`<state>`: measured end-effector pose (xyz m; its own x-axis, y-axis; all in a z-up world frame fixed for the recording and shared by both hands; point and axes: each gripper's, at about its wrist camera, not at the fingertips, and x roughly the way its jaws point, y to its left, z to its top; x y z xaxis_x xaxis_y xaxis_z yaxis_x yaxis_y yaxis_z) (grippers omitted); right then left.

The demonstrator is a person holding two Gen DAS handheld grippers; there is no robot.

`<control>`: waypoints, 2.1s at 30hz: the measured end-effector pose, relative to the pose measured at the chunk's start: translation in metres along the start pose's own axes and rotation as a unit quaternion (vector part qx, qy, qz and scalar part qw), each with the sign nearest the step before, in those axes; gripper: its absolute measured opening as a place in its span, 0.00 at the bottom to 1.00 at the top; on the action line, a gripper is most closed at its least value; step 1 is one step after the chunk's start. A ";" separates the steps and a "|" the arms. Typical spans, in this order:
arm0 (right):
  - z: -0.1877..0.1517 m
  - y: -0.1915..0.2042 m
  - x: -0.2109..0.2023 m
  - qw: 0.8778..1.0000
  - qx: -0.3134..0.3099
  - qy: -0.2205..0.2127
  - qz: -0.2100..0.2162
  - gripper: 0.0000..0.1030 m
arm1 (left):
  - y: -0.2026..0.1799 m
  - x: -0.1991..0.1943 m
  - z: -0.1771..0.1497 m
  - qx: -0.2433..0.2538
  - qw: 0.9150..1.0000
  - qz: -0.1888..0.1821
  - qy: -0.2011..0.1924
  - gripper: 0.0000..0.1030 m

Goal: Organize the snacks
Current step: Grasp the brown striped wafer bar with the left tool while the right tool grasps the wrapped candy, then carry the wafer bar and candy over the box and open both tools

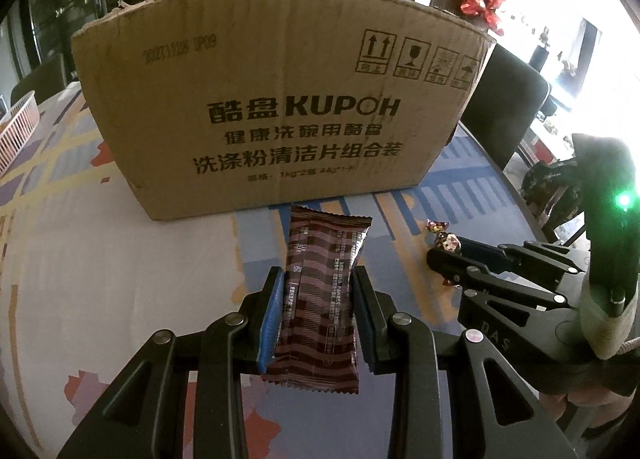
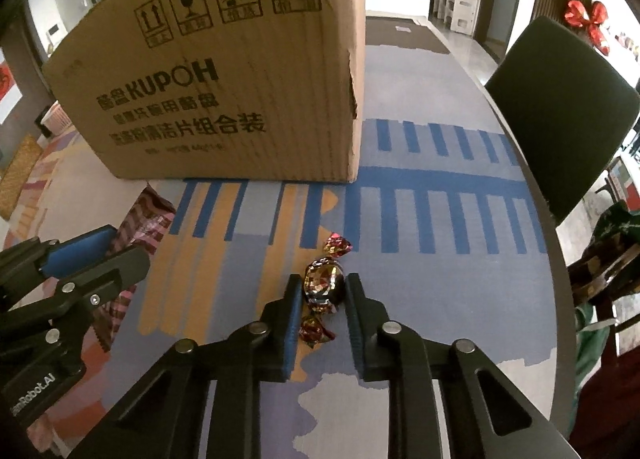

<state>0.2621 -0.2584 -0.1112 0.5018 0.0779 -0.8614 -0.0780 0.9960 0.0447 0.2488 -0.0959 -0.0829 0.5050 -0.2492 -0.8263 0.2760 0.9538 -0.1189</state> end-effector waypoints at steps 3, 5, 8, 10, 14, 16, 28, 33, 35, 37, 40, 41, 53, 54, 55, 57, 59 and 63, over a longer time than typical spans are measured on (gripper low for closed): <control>0.002 0.001 0.002 1.000 -0.003 -0.002 0.000 0.19 | 0.000 -0.002 0.000 -0.001 1.000 -0.001 -0.002 0.32; 0.002 0.002 0.001 1.000 -0.002 -0.004 0.005 0.19 | -0.001 -0.004 -0.001 -0.001 1.000 -0.002 -0.005 0.33; -0.001 0.006 -0.009 1.000 0.001 -0.012 0.008 0.19 | 0.000 -0.010 -0.001 -0.003 1.000 -0.003 -0.010 0.33; -0.006 0.006 -0.017 1.000 0.003 -0.019 0.011 0.19 | 0.001 -0.015 -0.001 -0.005 1.000 -0.003 -0.015 0.33; -0.007 0.007 -0.034 0.999 0.008 -0.036 0.019 0.19 | 0.001 -0.029 -0.002 -0.006 1.000 -0.005 -0.029 0.32; -0.007 0.009 -0.043 0.999 0.009 -0.047 0.023 0.19 | 0.001 -0.038 -0.002 -0.005 0.999 -0.004 -0.039 0.33; 0.004 0.019 -0.108 0.991 0.008 -0.127 0.032 0.19 | -0.002 -0.101 0.004 -0.002 0.994 -0.013 -0.112 0.33; 0.012 0.026 -0.131 0.987 0.001 -0.157 0.038 0.19 | 0.000 -0.123 0.015 0.000 0.990 -0.012 -0.142 0.33; 0.016 0.028 -0.138 0.985 -0.001 -0.167 0.039 0.19 | 0.000 -0.131 0.020 0.001 0.988 -0.010 -0.152 0.33; 0.021 0.029 -0.142 0.984 -0.004 -0.175 0.040 0.19 | 0.001 -0.137 0.026 0.002 0.987 -0.008 -0.163 0.33; 0.028 0.032 -0.149 0.981 -0.009 -0.187 0.042 0.19 | 0.004 -0.143 0.035 0.001 0.984 -0.003 -0.176 0.33; 0.031 0.034 -0.151 0.981 -0.011 -0.190 0.043 0.19 | 0.005 -0.144 0.038 0.001 0.984 -0.001 -0.179 0.33; 0.076 0.044 -0.163 0.975 -0.026 -0.215 0.045 0.19 | 0.028 -0.154 0.084 0.010 0.976 0.023 -0.215 0.33; 0.081 0.046 -0.163 0.975 -0.028 -0.215 0.044 0.19 | 0.029 -0.154 0.088 0.012 0.976 0.025 -0.216 0.33; 0.085 0.047 -0.162 0.975 -0.029 -0.215 0.045 0.19 | 0.030 -0.154 0.092 0.013 0.976 0.027 -0.218 0.33; 0.093 0.048 -0.159 0.976 -0.031 -0.211 0.046 0.19 | 0.034 -0.152 0.101 0.015 0.976 0.030 -0.216 0.33; 0.102 0.048 -0.156 0.977 -0.031 -0.208 0.044 0.19 | 0.038 -0.148 0.111 0.016 0.977 0.030 -0.210 0.33; 0.117 0.052 -0.148 0.979 -0.036 -0.197 0.037 0.19 | 0.045 -0.137 0.129 0.016 0.981 0.030 -0.191 0.33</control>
<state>0.2847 -0.2134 0.0782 0.7843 0.1750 -0.5952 -0.1799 0.9823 0.0517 0.2974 -0.0408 0.0956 0.7894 -0.2442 -0.5632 0.2592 0.9643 -0.0549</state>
